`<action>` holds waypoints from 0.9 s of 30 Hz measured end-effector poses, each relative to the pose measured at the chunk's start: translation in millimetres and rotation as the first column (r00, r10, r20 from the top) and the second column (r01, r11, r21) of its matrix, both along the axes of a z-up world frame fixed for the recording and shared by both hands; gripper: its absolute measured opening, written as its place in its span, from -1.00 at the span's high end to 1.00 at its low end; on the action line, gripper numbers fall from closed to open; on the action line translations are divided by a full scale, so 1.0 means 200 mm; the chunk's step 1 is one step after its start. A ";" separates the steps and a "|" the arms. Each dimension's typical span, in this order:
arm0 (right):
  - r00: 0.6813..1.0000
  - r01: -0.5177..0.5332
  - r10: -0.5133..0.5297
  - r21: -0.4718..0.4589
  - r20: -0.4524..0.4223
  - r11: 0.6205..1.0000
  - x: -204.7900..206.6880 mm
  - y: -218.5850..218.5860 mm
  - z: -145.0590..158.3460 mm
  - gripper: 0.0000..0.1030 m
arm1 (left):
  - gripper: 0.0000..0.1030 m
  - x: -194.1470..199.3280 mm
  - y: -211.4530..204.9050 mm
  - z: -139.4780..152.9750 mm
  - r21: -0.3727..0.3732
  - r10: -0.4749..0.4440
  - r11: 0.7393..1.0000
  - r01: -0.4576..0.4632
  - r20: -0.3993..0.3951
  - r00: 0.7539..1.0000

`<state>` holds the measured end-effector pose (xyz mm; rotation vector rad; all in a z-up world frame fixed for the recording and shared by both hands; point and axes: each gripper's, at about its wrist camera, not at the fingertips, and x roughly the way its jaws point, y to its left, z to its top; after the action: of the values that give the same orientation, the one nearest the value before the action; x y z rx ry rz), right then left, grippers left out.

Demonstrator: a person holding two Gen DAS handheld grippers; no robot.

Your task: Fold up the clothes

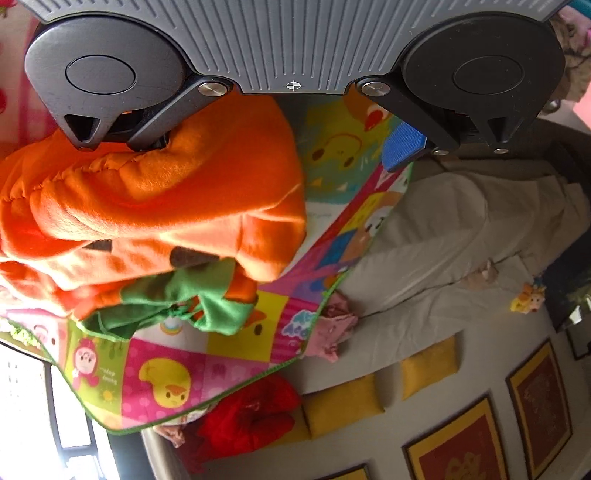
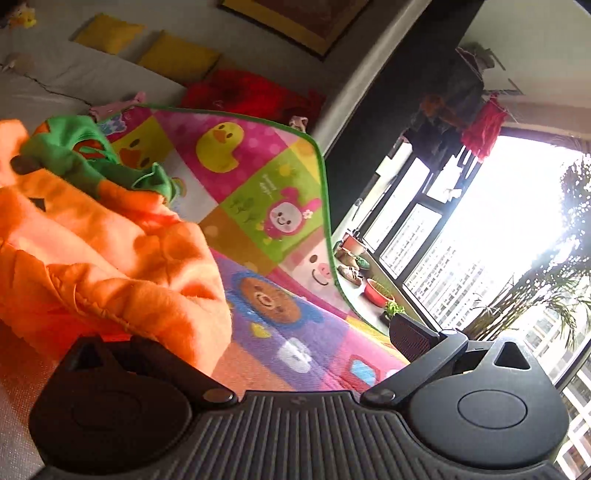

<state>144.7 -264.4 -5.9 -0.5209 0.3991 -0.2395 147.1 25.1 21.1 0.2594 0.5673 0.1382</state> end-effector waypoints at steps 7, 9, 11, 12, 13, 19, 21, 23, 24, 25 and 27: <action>0.999 0.031 -0.031 0.034 0.010 0.999 -0.41 -0.27 0.17 -1.00 | -1.00 -0.29 -0.26 0.12 0.127 -0.183 0.975 0.180 0.015 0.983; 1.000 0.019 -0.019 0.015 -0.010 1.000 -0.55 -0.31 0.18 -1.00 | -1.00 -0.41 -0.29 0.13 0.129 -0.231 0.965 0.229 -0.002 0.973; 0.999 0.013 -0.012 0.016 -0.042 1.000 -0.66 -0.33 0.16 -1.00 | -1.00 -0.50 -0.32 0.13 0.126 -0.271 0.954 0.271 -0.022 0.962; 0.998 0.009 -0.007 0.031 -0.069 0.999 -0.70 -0.34 0.15 -1.00 | -1.00 -0.54 -0.33 0.12 0.122 -0.284 0.951 0.286 -0.033 0.958; 0.995 0.002 0.004 0.051 -0.104 0.999 -0.72 -0.34 0.12 -1.00 | -1.00 -0.57 -0.34 0.11 0.118 -0.297 0.947 0.300 -0.044 0.954; 0.954 -0.138 0.151 0.066 -0.258 0.988 -0.81 -0.24 -0.03 -1.00 | -1.00 -0.63 -0.35 0.02 0.057 -0.340 0.935 0.351 -0.140 0.930; 0.928 -0.225 0.239 0.080 -0.287 0.971 -0.86 -0.21 -0.01 -1.00 | -1.00 -0.67 -0.32 0.03 0.031 -0.366 0.927 0.374 -0.143 0.919; 0.883 -0.334 0.363 0.144 -0.297 0.932 -0.93 -0.22 0.05 -1.00 | -1.00 -0.72 -0.29 0.04 0.002 -0.402 0.914 0.406 -0.143 0.904; 0.858 -0.385 0.421 0.174 -0.294 0.906 -0.97 -0.22 0.08 -1.00 | -1.00 -0.74 -0.28 0.05 -0.024 -0.426 0.904 0.428 -0.146 0.893; 0.838 -0.434 0.474 0.195 -0.272 0.880 -1.01 -0.23 0.12 -1.00 | -1.00 -0.76 -0.27 0.06 -0.050 -0.450 0.892 0.448 -0.149 0.880; 0.821 -0.496 0.536 0.220 -0.197 0.840 -1.07 -0.24 0.21 -1.00 | -1.00 -0.80 -0.25 0.09 -0.100 -0.500 0.866 0.490 -0.134 0.856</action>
<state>-69.0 -312.0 37.0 -0.4841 0.5032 0.3927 -13.4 -25.2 39.0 0.3503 0.6422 -0.4063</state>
